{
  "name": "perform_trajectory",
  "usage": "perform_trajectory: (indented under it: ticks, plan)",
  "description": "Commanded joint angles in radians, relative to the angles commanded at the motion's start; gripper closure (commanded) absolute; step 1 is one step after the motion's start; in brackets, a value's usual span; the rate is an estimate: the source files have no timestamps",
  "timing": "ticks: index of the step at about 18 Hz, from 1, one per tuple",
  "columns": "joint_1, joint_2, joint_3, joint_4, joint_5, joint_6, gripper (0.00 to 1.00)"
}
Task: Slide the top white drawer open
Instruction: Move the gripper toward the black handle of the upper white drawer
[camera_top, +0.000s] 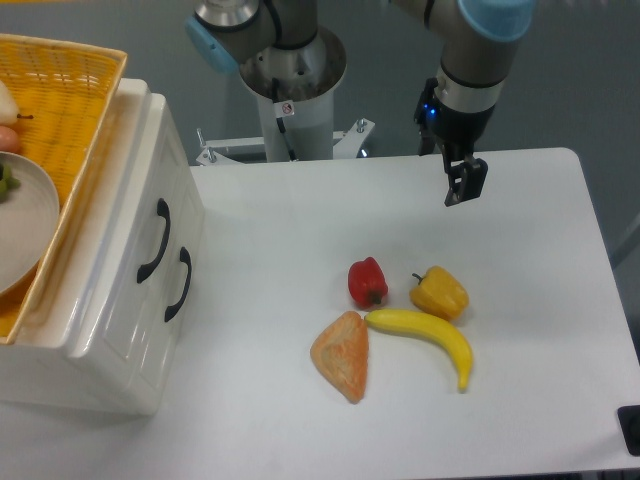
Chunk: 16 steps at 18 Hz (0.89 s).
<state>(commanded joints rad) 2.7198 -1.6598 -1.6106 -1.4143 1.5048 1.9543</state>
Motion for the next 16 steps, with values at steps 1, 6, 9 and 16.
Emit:
perform_trajectory:
  ticks: [1,6,9,16]
  plan:
    - [0.0,0.002,-0.002,0.0,0.0,0.0,0.0]
    - [-0.011,0.002,0.0,-0.002,0.0,-0.011,0.0]
    - [-0.014,-0.009,-0.002,-0.003,-0.002,-0.026,0.0]
    - [-0.026,-0.005,-0.035,-0.009,0.0,-0.107,0.0]
